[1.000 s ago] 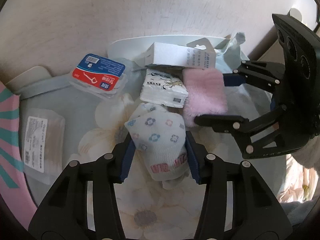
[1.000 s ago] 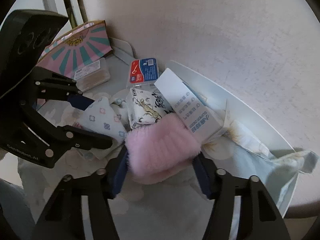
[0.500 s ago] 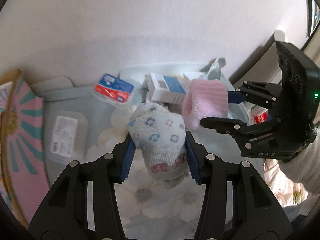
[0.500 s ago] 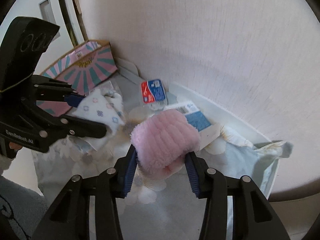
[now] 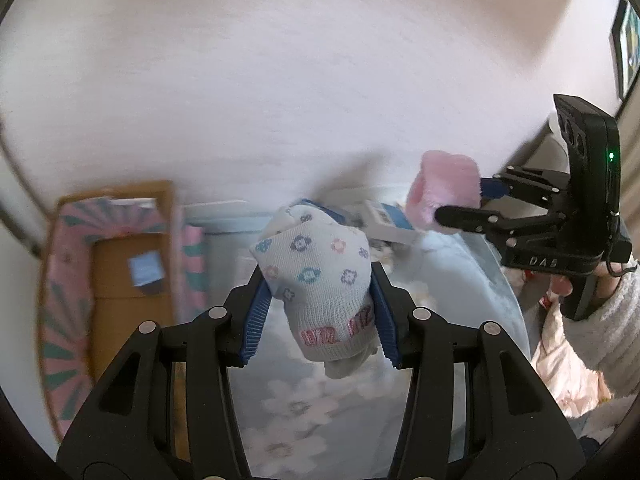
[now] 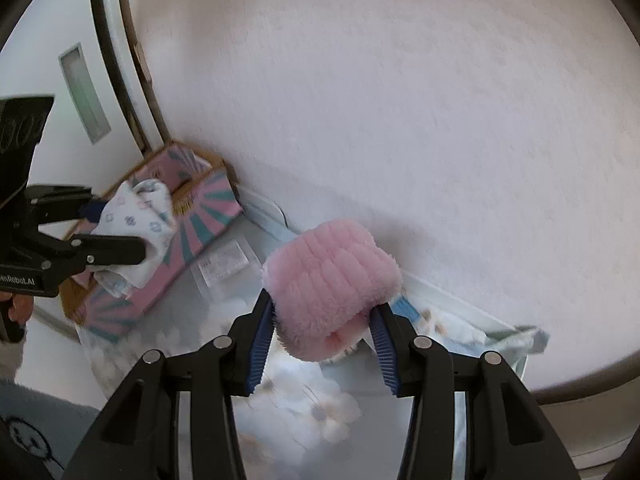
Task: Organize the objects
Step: 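Carry the sock and pink item into the cardboard box and release both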
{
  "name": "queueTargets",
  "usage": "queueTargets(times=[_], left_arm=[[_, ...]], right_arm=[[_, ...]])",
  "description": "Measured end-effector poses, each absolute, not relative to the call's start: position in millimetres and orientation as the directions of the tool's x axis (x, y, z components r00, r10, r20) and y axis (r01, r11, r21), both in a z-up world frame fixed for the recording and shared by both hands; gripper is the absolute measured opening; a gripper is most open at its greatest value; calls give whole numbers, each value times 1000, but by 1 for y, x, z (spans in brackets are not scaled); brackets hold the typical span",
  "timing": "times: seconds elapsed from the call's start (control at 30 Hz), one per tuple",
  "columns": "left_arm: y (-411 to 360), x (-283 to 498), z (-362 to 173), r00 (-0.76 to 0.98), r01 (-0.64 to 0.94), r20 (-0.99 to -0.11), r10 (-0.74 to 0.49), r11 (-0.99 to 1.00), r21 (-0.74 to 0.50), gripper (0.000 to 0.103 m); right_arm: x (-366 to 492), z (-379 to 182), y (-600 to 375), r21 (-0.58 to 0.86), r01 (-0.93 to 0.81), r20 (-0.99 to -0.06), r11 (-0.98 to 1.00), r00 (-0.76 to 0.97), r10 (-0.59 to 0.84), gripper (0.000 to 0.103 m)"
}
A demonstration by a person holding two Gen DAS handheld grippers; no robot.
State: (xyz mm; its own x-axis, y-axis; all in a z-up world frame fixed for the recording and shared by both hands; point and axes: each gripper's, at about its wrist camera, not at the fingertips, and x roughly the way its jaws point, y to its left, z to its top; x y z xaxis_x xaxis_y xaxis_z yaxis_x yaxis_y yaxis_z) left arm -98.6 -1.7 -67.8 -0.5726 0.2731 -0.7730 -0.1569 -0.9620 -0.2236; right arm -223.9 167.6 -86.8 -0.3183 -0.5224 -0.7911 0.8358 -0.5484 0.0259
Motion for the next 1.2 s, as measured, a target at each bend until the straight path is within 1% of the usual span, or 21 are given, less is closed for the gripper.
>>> queueTargets(times=[0.33,0.5,0.73,0.9,1.03,1.2], left_arm=[[-94,-68,-42,-636,8,-758,145,-981,-195,44],[-128,-48,-40,-654,83,-751,89,-979,-187,44],[-164,-17,-34,-674,179,-739,12,-968,-179,44],[-183,-5,-38,-680,225,-733,-16,-956,-188,44],[-191,-2,-41,-681,253,-731,-34,-948,-191,44],[-199,-2,-51,-669,271,-742,-35,-941,-200,44]], right_arm=[[-215,-50,95,7,858,-761,-514,-329,-560,43],[-207,-40,58,18,878,-752,-479,-304,-585,43],[-186,-34,-3,-12,924,-751,-382,-260,-607,43],[-171,-31,-43,2,947,-749,-322,-212,-627,43],[-159,-37,-74,-8,963,-764,-271,-180,-619,43],[-151,-47,-106,15,972,-783,-234,-134,-608,43]])
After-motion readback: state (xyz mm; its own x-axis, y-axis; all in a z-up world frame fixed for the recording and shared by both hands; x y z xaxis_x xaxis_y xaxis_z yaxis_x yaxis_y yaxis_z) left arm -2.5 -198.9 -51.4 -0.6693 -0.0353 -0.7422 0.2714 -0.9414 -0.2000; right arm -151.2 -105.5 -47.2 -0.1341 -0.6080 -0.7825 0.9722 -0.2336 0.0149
